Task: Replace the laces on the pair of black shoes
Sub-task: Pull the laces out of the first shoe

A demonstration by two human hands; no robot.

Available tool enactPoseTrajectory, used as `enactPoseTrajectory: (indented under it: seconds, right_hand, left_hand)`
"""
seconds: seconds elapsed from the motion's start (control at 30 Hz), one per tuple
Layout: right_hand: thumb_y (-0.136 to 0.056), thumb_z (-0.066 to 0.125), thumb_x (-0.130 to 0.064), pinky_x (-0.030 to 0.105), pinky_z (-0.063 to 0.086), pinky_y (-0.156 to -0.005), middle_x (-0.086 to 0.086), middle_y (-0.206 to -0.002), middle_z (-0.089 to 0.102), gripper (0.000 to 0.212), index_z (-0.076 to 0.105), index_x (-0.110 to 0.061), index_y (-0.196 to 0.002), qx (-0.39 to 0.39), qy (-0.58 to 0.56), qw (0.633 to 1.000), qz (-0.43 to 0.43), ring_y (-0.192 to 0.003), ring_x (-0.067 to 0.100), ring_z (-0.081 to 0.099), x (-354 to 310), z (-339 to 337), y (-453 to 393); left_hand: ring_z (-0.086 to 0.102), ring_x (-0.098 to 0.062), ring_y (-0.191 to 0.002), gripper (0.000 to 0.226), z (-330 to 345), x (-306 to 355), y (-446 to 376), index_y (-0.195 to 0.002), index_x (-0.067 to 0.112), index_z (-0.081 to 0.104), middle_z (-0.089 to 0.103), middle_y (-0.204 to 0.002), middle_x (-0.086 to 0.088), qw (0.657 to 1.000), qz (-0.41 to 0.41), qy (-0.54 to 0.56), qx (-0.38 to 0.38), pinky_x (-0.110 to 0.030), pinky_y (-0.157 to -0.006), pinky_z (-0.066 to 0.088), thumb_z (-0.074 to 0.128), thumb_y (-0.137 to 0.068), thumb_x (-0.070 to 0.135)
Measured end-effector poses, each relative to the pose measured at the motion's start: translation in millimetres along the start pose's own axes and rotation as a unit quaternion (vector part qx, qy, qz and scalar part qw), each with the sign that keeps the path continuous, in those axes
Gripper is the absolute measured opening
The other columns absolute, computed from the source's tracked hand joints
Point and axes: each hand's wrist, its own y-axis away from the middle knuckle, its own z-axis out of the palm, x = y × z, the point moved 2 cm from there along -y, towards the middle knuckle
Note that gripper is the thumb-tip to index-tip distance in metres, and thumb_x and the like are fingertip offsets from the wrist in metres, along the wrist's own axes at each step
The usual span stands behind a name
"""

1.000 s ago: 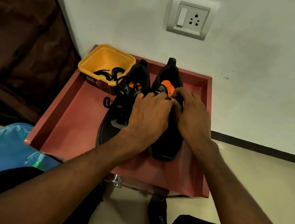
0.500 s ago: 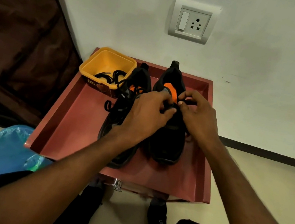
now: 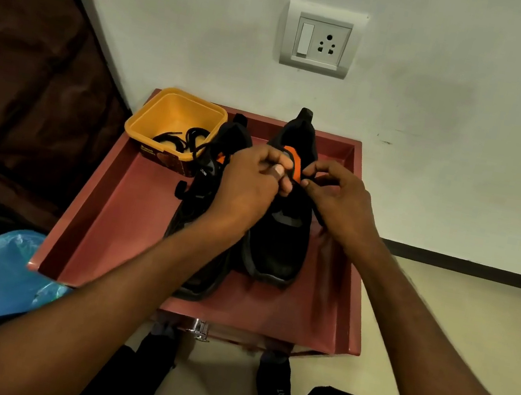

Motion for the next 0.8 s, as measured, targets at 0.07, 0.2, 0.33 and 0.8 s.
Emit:
enactPoseTrajectory:
  seconds: [0.07,0.2,0.33,0.8]
  right_hand:
    - [-0.094,0.072,-0.039,0.011,0.043,-0.059,-0.017,-0.101,0.070,0.012,0.069,-0.042,-0.105,-0.005,0.013,1.000,-0.010,-0.079,-0.003,0.065,-3,3,1]
    - [-0.095,0.070,-0.043,0.015,0.041,-0.062,-0.018,-0.109,0.069,0.015,0.067,-0.044,-0.109,-0.008,0.062,0.998,-0.025,-0.092,-0.005,0.062,-3,10,0]
    - [-0.094,0.072,-0.041,0.019,0.043,-0.066,-0.018,-0.110,0.069,0.017,0.069,-0.042,-0.110,-0.003,0.065,0.997,-0.040,-0.099,0.000,0.063,0,11,0]
    - [-0.094,0.072,-0.033,0.043,0.061,-0.078,-0.017,-0.116,0.064,0.021,0.066,-0.044,-0.112,-0.019,0.093,0.992,-0.086,-0.096,0.012,0.068,4,8,-2]
  left_hand:
    - [0.069,-0.007,-0.073,0.010,-2,-4,-2,-0.104,0.019,0.070,0.070,-0.079,0.002,0.983,0.090,-0.156,-0.023,-0.025,-0.069,0.055,0.071,-0.097,0.026]
    - [0.063,-0.019,-0.095,0.027,1,-10,1,-0.111,0.025,0.072,0.065,-0.100,0.003,0.891,0.188,-0.412,-0.036,-0.045,-0.089,0.053,0.075,-0.090,0.042]
    - [0.059,-0.024,-0.112,0.025,4,-8,1,-0.121,0.025,0.070,0.065,-0.115,0.000,0.855,0.193,-0.479,-0.039,-0.045,-0.100,0.047,0.067,-0.098,0.034]
    - [0.067,-0.018,-0.087,0.023,-1,17,-3,-0.099,0.012,0.064,0.071,-0.095,-0.002,0.998,-0.023,0.053,0.039,-0.029,-0.071,0.053,0.043,-0.108,0.011]
